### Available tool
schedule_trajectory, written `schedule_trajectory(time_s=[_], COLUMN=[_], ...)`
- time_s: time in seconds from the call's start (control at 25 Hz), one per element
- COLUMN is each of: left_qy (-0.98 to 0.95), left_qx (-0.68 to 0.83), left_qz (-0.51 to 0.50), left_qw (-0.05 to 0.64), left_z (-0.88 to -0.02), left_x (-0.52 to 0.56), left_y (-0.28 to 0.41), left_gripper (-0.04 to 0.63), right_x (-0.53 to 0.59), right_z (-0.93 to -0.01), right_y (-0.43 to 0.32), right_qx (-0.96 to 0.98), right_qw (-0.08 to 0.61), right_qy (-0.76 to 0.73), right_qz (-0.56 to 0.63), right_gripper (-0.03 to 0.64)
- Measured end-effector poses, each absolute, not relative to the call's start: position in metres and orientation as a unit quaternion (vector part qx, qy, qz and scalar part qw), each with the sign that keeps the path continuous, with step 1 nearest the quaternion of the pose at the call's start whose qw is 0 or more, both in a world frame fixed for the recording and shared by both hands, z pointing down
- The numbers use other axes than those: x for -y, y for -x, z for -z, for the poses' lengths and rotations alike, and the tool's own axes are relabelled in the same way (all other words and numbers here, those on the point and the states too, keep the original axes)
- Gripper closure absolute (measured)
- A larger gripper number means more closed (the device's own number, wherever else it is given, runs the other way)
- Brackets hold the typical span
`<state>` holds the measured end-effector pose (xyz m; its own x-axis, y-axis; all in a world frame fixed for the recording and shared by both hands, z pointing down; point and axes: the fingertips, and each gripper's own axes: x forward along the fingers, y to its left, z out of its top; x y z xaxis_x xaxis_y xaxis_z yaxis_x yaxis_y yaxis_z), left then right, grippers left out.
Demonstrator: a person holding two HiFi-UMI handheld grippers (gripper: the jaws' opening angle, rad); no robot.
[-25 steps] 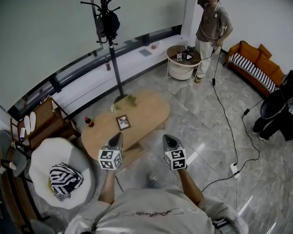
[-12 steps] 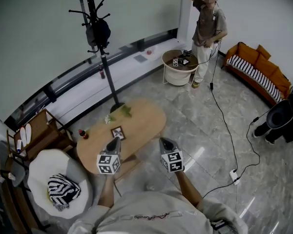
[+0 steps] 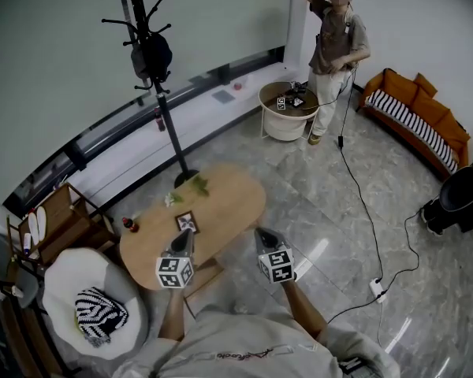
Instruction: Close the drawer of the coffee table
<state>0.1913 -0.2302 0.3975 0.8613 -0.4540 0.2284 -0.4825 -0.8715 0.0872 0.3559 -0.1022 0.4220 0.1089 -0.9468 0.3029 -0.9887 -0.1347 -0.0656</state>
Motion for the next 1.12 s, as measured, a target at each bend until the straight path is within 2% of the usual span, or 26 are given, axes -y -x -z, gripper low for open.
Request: schedule_trajectory(time_s=[0.8, 1.12], left_qy=[-0.969, -0.969], left_qx=[0.21, 0.208], left_qz=[-0.1, -0.095], left_qw=[0.088, 0.095], left_z=[-0.404, -0.408], left_x=[0.302, 0.339], left_y=[-0.204, -0.179], left_gripper=[0.595, 0.595], right_x=[0.164, 0.198], right_z=[-0.423, -0.421], right_y=[-0.364, -0.345], right_qx=[0.622, 0.617], right_qw=[0.091, 0.101], right_qy=[-0.763, -0.766], right_qz=[-0.148, -0.151], right_gripper=[0.611, 0.611])
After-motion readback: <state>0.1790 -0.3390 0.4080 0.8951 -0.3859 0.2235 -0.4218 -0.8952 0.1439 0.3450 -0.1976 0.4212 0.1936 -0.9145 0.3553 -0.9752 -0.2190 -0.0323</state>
